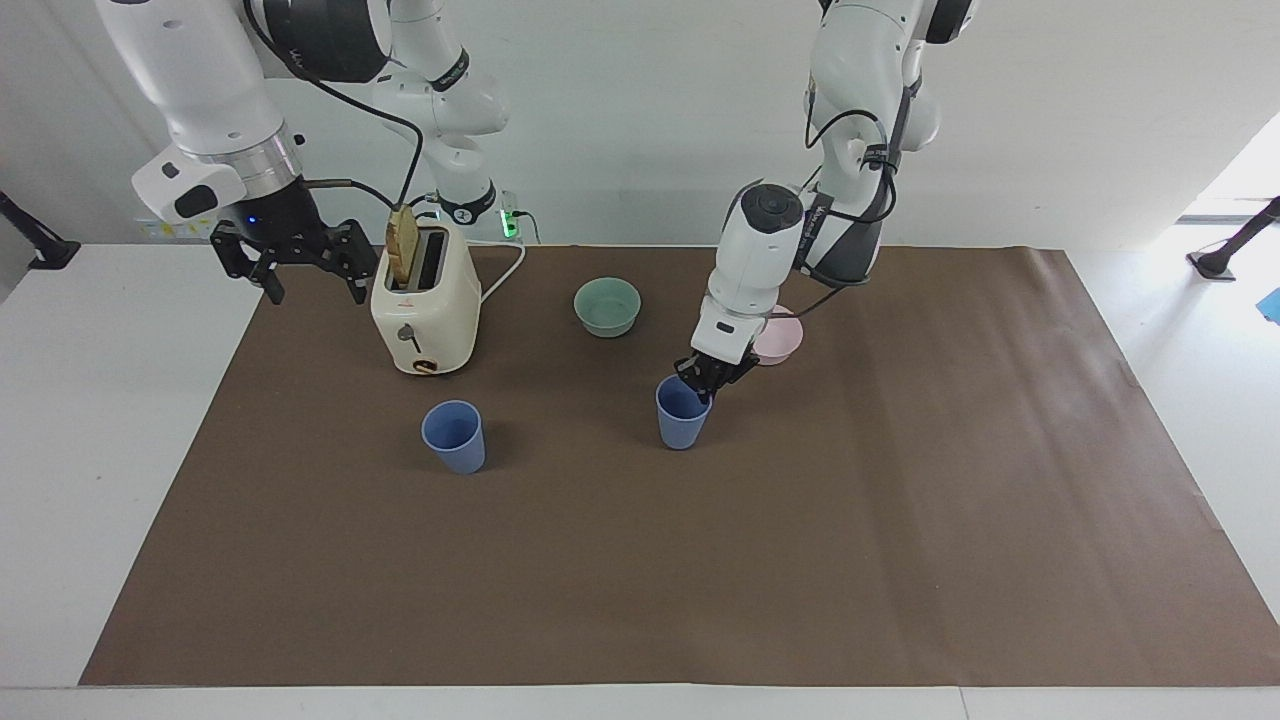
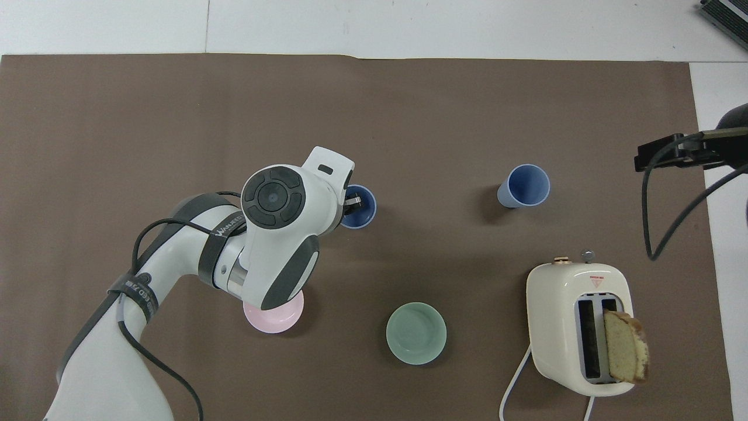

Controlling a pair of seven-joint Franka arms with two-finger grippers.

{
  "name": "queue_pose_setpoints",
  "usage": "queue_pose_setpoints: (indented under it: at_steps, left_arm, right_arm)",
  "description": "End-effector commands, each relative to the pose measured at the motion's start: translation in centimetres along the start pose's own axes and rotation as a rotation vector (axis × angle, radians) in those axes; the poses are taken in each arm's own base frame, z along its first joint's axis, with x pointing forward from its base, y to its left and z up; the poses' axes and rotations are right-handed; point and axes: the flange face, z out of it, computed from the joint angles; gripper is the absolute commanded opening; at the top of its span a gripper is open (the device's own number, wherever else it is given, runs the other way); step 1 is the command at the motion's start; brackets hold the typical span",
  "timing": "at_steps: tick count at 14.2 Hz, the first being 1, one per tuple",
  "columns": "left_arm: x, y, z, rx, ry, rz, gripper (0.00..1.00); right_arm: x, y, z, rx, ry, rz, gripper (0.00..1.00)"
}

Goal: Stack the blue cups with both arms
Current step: 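Carry the blue cup with the left gripper toward the table center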

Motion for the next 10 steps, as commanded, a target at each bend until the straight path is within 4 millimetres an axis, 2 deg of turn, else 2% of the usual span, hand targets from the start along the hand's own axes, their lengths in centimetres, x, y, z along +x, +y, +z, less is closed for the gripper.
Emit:
queue_pose_setpoints:
  at_steps: [1, 4, 5, 6, 7, 10]
  left_arm:
    - [-0.1, -0.7, -0.1, 0.001, 0.033, 0.016, 0.0]
    - [0.4, -1.0, -0.1, 0.004, 0.033, 0.029, 0.0]
    - [0.6, -1.1, -0.3, 0.004, 0.034, 0.024, 0.07]
    - [0.7, -1.1, -0.4, 0.008, 0.031, 0.025, 0.77]
    - [0.6, -1.1, -0.5, 0.032, 0.044, 0.049, 1.0]
    - [1.8, -1.2, -2.6, 0.081, 0.046, 0.059, 1.0]
  right_arm:
    - [-0.7, 0.2, -0.2, 0.006, -0.006, -0.009, 1.0]
    - [-0.8, 0.3, -0.2, 0.004, -0.011, -0.007, 1.0]
    - [-1.0, 0.6, -0.2, 0.004, -0.023, -0.004, 1.0]
    - [-1.3, 0.6, -0.2, 0.004, -0.034, -0.002, 1.0]
    - [-1.4, 0.6, -0.1, 0.004, -0.04, -0.001, 1.0]
    - [-2.0, 0.3, 0.8, 0.004, -0.034, -0.003, 1.0]
